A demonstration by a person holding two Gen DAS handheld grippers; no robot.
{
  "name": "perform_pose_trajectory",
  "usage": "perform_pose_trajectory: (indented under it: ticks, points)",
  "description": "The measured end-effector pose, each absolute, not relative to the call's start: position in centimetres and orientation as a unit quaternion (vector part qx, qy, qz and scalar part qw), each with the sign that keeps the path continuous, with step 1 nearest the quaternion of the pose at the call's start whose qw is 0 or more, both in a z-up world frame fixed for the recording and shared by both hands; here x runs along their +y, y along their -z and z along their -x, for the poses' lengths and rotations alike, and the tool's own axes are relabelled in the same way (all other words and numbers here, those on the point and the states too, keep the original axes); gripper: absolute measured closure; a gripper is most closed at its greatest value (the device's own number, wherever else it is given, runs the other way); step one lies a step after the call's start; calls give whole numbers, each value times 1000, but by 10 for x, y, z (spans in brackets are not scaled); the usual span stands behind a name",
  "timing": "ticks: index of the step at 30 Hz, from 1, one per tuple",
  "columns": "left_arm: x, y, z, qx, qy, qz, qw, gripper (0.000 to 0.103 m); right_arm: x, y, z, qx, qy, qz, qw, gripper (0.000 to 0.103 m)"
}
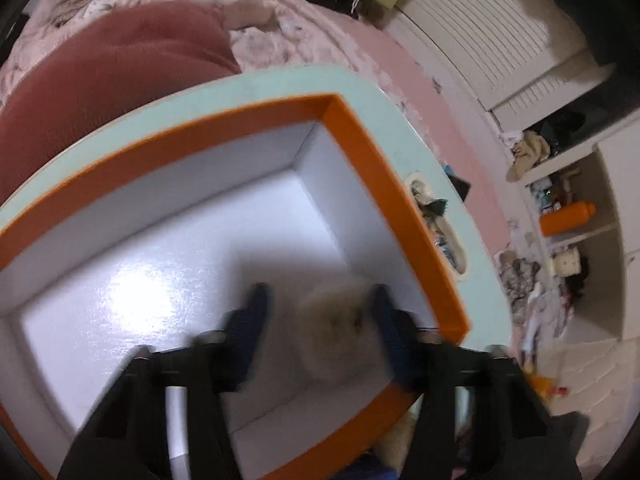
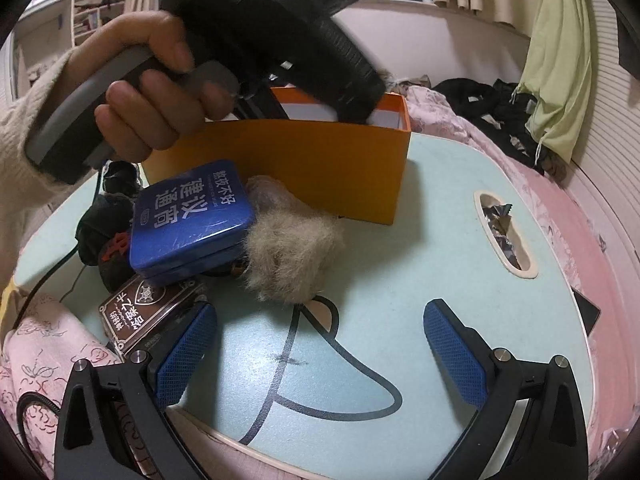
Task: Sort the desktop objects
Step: 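Grasp the white fluffy item in the orange box with the left gripper, set it by the bag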
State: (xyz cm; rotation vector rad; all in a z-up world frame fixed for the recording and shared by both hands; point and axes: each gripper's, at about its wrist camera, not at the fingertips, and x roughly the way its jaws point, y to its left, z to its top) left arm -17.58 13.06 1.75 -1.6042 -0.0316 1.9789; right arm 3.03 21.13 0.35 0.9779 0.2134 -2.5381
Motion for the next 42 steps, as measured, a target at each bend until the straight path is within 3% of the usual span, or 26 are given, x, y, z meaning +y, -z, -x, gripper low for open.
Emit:
perform_pose_trajectory:
  ticks: [6,12,16,20,23,25,28,32,37,42]
  points:
    - [104,-19,172,-63,-750,582,307,72,209,-1,-32,77,911,-350,205,0]
    - [39,-77,138,-171,-785,491,338,72,210,-3,-32,77,911,-350,204,0]
    - [1,-102,96,-174,-818,445,321,72,210,-3,-32,78,911,-350,204,0]
    - [-15,-89,65,-166,-830,438,305,72,212,-6,-32,79,912,-349,201,0]
    - [-28,-74,49,-198,-827,427,308,64,214,-7,-31,78,912,-350,197,0]
    - [-37,-70,45,-216,-836,410,294,51,216,-8,-30,76,914,-351,189,0]
    - [-62,-61,23,-234,-860,375,252,49,220,-11,-30,71,913,-356,186,0]
    - [-89,-46,-11,-220,-881,369,201,37,230,-35,-26,25,911,-352,214,1]
    - [-80,-22,-37,-147,-885,400,186,36,202,-107,9,1,896,-348,278,1]
    - [-53,-11,-50,-35,-889,420,177,36,143,-122,81,-29,825,-475,307,2]
